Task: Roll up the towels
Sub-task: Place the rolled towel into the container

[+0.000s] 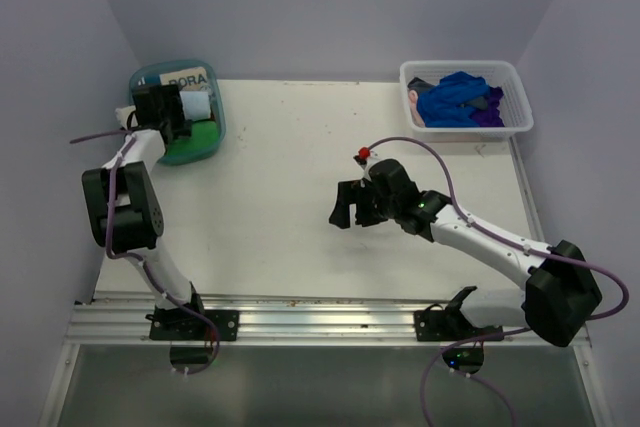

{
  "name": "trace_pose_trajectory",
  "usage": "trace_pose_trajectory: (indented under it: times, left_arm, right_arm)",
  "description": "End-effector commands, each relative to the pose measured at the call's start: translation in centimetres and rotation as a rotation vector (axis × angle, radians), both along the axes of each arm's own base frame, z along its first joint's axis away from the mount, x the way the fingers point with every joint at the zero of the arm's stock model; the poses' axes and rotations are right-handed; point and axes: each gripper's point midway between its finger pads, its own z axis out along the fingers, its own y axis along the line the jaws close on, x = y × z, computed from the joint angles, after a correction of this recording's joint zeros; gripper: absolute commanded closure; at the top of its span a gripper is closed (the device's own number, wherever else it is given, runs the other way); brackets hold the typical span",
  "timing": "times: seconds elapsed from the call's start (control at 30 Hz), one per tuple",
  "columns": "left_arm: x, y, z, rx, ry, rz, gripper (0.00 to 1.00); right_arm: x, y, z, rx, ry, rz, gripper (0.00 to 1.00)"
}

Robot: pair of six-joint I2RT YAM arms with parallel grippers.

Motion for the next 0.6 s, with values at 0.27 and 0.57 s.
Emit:
trace_pose_trajectory:
  times: [0.27,0.57]
  left_arm:
    - [-2.3,-0.4,5.3,0.113,-0.069,-0.063,0.01]
    - [-3.5,-3.5,10.9,0.515,-0.031,-0.287,0.01]
  right_arm:
    - [0.1,0.9,1.1,0.061,-0.019,0.008,0.19]
    - [2.1,-2.1,2.9,-0.118,-0.113,-0.063,0.18]
